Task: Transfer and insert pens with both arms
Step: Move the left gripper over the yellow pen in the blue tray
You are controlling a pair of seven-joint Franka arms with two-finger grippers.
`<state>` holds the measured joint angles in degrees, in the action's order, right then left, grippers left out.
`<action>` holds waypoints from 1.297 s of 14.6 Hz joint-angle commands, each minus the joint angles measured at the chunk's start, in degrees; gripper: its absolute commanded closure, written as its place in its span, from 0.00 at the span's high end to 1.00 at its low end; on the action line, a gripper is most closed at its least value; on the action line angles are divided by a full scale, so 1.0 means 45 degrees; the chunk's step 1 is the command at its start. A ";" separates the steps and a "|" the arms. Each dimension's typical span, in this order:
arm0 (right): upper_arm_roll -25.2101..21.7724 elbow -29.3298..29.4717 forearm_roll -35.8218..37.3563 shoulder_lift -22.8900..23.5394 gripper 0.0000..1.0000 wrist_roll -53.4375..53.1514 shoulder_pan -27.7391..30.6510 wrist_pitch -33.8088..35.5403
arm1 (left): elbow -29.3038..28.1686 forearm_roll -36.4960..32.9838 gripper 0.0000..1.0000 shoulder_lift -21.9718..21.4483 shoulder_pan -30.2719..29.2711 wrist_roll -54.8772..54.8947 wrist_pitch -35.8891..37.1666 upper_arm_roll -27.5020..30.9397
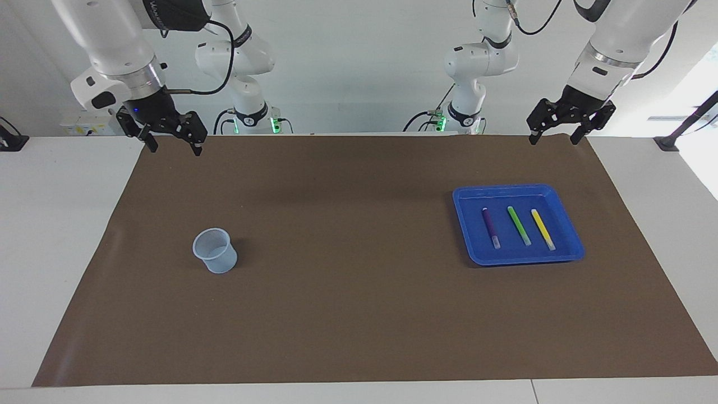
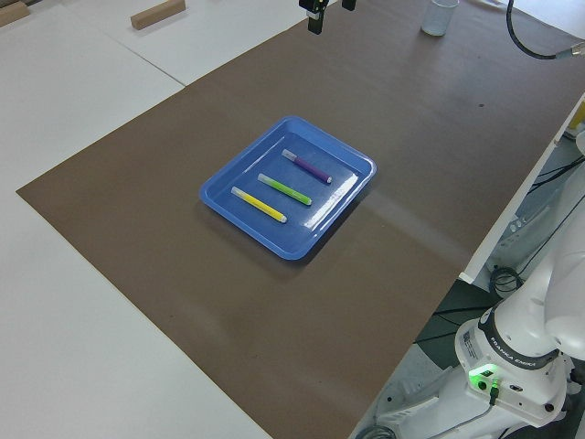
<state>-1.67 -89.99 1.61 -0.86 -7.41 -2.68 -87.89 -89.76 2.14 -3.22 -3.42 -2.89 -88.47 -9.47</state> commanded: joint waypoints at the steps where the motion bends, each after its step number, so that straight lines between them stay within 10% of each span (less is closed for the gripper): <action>1: 0.0040 -0.0002 -0.0104 -0.0005 1.00 0.0182 0.0126 0.0136 | -0.0425 0.0130 1.00 -0.0339 0.0037 -0.0042 -0.0535 0.0035; 19: 0.0040 -0.0002 -0.0104 -0.0005 1.00 0.0182 0.0126 0.0136 | -0.1714 0.0150 1.00 -0.0575 0.0155 -0.0609 -0.1903 0.0035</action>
<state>-1.67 -89.99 1.61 -0.86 -7.41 -2.68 -87.89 -93.67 2.14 -3.82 -2.68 -5.20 -94.22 -9.90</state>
